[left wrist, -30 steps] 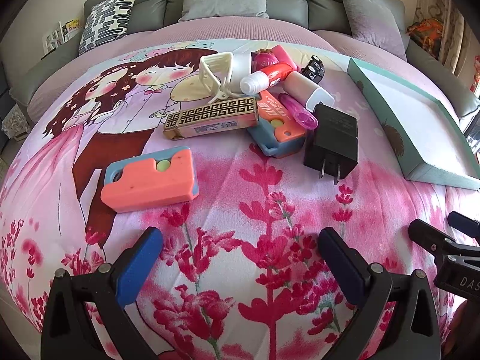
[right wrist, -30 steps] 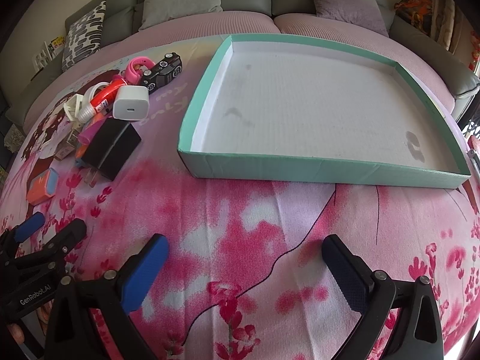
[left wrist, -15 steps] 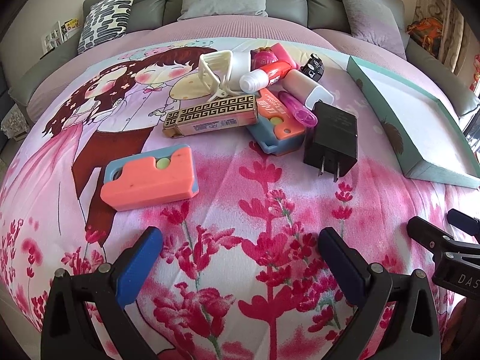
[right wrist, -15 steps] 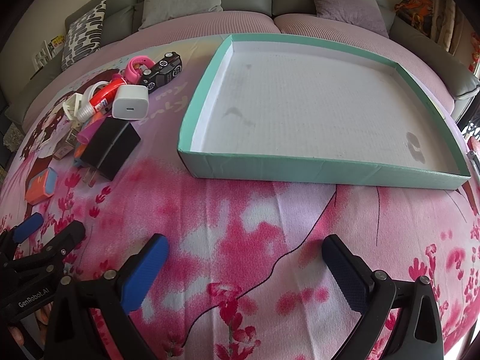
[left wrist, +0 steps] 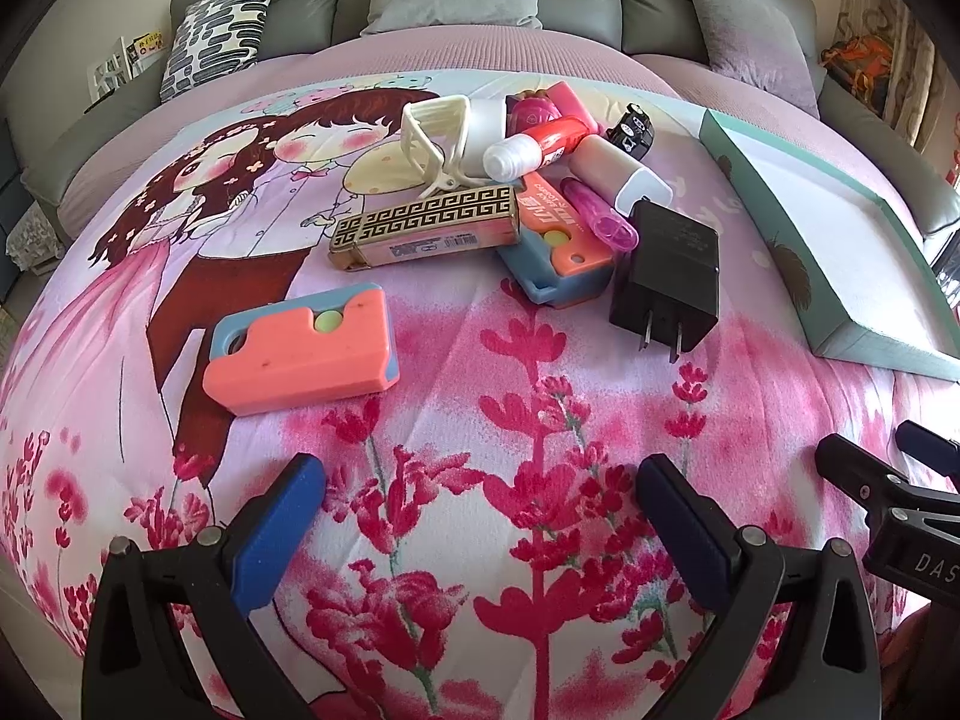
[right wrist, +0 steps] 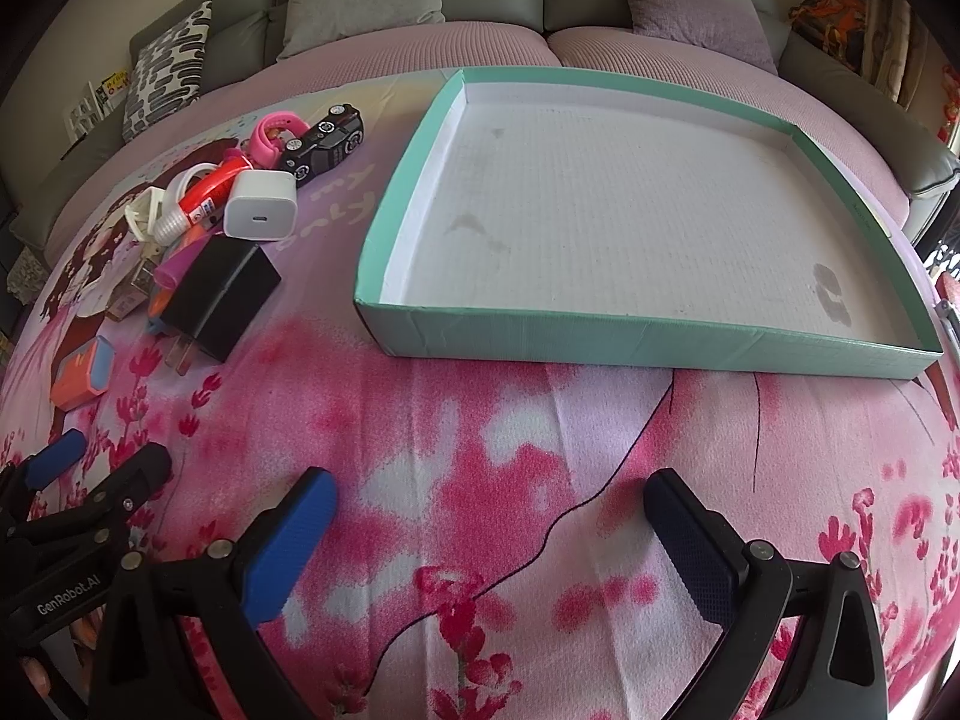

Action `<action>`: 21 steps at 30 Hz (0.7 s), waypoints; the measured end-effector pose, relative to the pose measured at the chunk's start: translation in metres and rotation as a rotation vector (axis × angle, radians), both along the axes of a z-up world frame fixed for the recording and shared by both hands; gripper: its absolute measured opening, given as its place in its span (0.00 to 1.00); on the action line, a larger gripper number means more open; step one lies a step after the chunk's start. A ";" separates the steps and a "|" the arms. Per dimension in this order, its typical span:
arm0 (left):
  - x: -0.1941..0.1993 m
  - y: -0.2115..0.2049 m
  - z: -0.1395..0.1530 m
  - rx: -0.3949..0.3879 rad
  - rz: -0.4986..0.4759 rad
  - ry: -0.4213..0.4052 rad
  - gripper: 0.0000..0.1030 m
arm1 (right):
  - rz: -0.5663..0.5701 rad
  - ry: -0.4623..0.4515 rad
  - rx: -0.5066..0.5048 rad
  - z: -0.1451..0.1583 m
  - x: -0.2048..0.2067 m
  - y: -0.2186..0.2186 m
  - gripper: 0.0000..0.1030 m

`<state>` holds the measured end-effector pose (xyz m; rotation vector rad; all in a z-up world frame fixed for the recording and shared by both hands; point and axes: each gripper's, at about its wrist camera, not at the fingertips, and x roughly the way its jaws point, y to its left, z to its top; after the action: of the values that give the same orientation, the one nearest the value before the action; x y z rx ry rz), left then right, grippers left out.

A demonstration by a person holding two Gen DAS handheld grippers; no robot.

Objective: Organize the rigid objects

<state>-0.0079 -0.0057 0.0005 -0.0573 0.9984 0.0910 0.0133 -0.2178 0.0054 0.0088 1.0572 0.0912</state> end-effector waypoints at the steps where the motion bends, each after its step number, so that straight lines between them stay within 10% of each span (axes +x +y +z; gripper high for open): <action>1: 0.000 0.000 0.000 0.001 0.000 -0.001 1.00 | 0.000 0.000 -0.002 0.000 0.001 0.001 1.00; 21: 0.000 -0.001 -0.001 0.003 0.001 -0.006 1.00 | 0.001 0.002 -0.011 0.001 0.003 0.007 1.00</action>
<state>-0.0083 -0.0065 -0.0005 -0.0549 0.9924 0.0933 0.0160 -0.2110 0.0063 -0.0017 1.0593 0.0857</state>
